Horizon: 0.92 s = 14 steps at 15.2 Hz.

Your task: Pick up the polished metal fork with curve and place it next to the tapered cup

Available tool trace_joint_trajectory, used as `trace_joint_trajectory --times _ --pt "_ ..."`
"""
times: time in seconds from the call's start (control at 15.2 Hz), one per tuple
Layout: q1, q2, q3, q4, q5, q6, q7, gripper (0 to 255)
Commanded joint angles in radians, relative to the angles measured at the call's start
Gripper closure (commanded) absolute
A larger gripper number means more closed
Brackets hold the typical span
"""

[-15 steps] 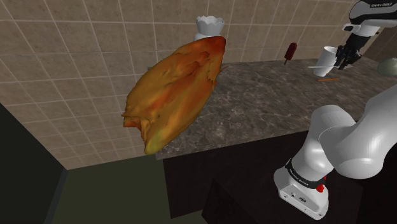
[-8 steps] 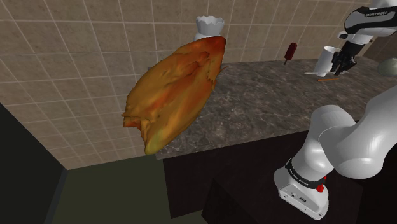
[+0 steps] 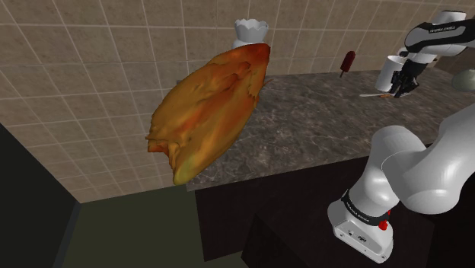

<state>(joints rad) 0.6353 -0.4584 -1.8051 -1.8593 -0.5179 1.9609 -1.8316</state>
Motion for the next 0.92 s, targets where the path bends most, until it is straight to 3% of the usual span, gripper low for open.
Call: trace_joint_trajectory --times 0.0,0.59,0.66,0.86 --pt "0.009 -0.010 -0.015 -0.017 -0.014 0.022 0.009 255" --pt "0.017 -0.017 -0.026 -0.028 -0.023 0.037 0.015 255" --pt "0.017 -0.017 -0.026 -0.028 -0.024 0.037 0.015 0" --pt "0.017 -0.017 -0.026 -0.028 -0.024 0.037 0.015 0"
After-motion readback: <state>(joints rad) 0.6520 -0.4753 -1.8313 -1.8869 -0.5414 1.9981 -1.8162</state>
